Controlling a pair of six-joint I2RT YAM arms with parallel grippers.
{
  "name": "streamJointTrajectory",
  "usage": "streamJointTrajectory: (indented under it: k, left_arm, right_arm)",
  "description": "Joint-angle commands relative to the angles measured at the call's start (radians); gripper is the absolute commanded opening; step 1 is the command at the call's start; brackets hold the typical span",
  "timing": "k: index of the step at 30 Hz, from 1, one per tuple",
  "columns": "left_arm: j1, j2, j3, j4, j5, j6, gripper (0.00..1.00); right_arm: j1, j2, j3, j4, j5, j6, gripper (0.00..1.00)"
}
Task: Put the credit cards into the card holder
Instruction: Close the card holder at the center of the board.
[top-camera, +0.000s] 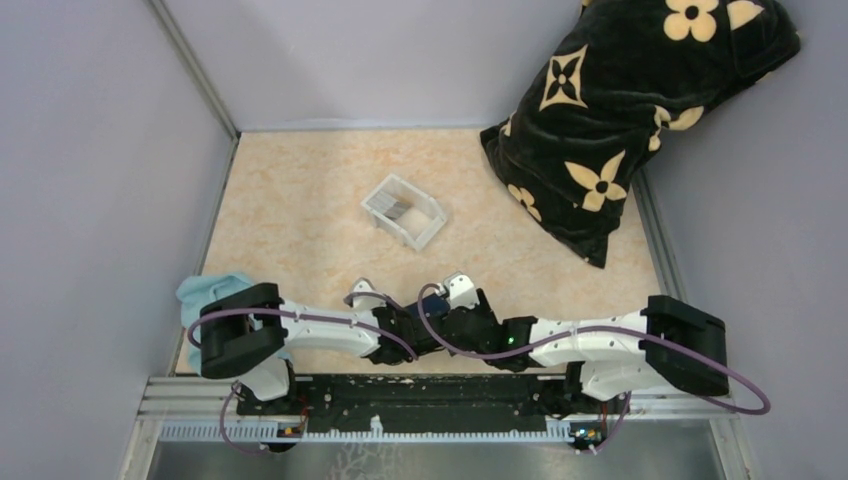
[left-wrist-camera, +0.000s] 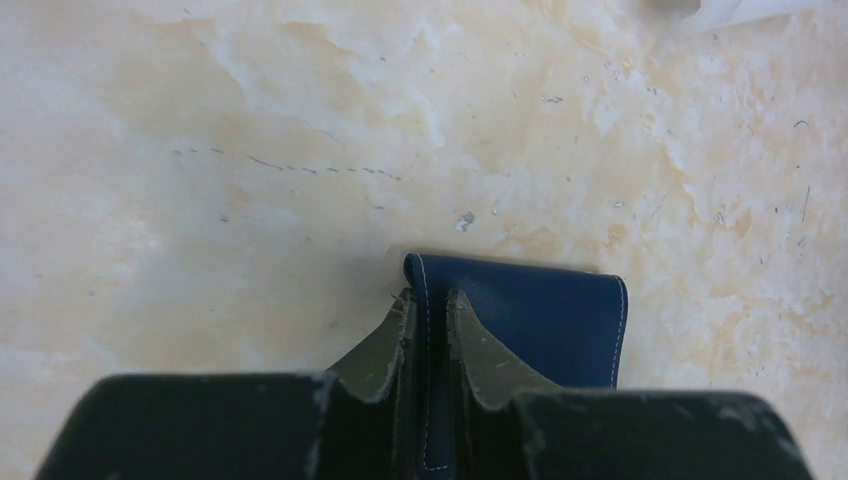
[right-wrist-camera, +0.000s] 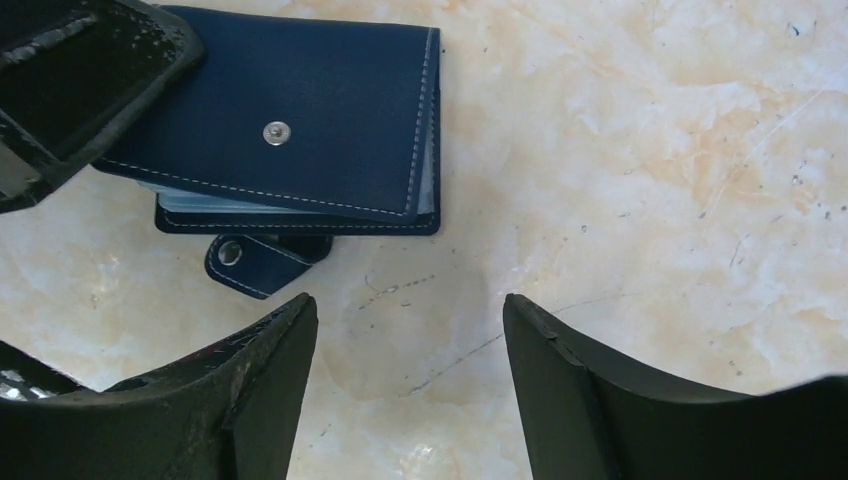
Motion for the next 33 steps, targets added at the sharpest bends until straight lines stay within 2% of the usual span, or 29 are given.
streamJointTrajectory:
  k: [1, 4, 7, 11, 15, 19, 23, 30, 33]
  left_arm:
    - [-0.017, -0.042, -0.1, -0.108, 0.026, -0.483, 0.0]
    - [-0.022, -0.114, -0.182, 0.006, 0.001, -0.426, 0.0]
    - [-0.023, -0.199, -0.252, 0.165, -0.041, -0.246, 0.03]
    - [-0.023, -0.307, -0.335, 0.304, -0.041, -0.089, 0.21]
    - [-0.024, -0.393, -0.437, 0.492, -0.027, 0.056, 0.48]
    - [-0.025, -0.471, -0.508, 0.627, -0.016, 0.197, 0.61]
    - [-0.026, -0.559, -0.535, 0.618, -0.018, 0.274, 0.66]
    - [-0.031, -0.782, -0.61, 0.501, -0.009, 0.258, 0.66]
    - [-0.032, -0.833, -0.618, 0.408, -0.021, 0.205, 0.64]
  right_arm:
    - [0.039, -0.017, 0.026, 0.064, 0.077, 0.08, 0.68]
    - [0.04, -0.062, 0.017, 0.067, 0.094, 0.115, 0.68]
    - [0.04, -0.076, 0.027, 0.052, 0.092, 0.122, 0.68]
    - [0.04, -0.07, 0.034, 0.043, 0.069, 0.122, 0.68]
    - [0.052, -0.062, 0.033, 0.055, 0.049, 0.121, 0.68]
    - [0.08, -0.043, 0.048, 0.056, 0.054, 0.118, 0.68]
    - [0.131, -0.005, 0.077, 0.045, 0.106, 0.093, 0.68]
    - [0.209, 0.113, 0.132, 0.049, 0.183, 0.063, 0.68]
    - [0.241, 0.187, 0.18, 0.033, 0.222, 0.045, 0.67]
